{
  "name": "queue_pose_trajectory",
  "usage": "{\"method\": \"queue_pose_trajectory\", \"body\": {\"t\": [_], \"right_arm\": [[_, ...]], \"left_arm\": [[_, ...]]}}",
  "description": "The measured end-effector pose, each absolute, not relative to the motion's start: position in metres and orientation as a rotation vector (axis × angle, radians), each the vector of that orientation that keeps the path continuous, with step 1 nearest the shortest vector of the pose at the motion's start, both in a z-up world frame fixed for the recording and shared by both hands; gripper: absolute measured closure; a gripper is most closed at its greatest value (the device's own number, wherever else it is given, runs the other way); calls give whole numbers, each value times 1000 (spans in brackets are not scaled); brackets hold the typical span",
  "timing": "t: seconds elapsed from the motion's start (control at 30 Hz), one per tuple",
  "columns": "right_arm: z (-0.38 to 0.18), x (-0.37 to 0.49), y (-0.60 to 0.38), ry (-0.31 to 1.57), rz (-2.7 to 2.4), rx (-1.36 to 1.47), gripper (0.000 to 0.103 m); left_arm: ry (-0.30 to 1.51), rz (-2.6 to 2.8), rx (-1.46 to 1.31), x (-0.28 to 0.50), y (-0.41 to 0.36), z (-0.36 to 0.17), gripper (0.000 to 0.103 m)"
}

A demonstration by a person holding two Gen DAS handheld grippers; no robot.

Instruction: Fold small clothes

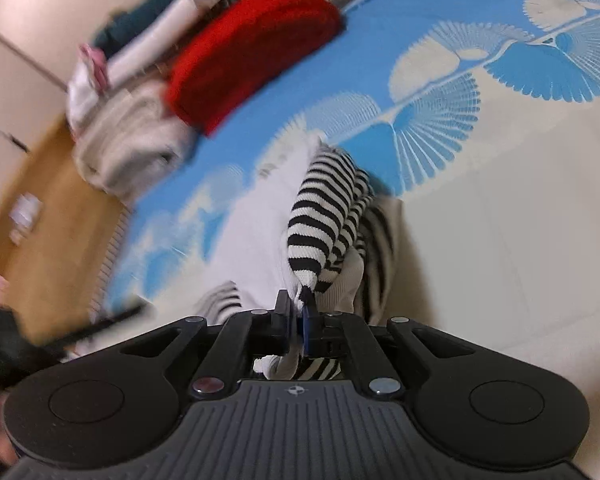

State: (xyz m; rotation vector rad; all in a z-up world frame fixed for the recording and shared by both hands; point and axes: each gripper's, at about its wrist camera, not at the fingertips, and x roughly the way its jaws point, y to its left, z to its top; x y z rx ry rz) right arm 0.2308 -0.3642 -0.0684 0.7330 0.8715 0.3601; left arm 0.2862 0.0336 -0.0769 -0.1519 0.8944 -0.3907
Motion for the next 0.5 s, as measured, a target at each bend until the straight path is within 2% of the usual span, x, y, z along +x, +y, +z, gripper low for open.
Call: {"method": "queue_pose_trajectory", "body": {"t": [0.03,0.1,0.2,0.23,0.27,0.33,0.4,0.5], "right_arm": [[-72,227,-372,888,329,746,98],[-92,227,-390,992,208,742,98],[-123,232,-400,1136,154,730,97],[-124,234,-396,1155,162,678,91],[-121,234,-394,1151,143,621,82],[-109,233,-395,1098,84,557,73],[-91,232,-400,1001,87,536,73],[-83,234,-398,954,212,572,73]], "left_arm": [[988,-401,-112,289,26,-92,87],[1145,-459,-35,288,11,-120,87],[1143,-481,129,278,-10,-129,87],[1133,-479,144,276,-11,-128,87],[1137,-470,132,276,-9,-128,87],[1152,-449,98,278,-4,-127,86],[1150,-433,60,277,-1,-121,82],[1086,-437,-16,276,9,-108,78]]}}
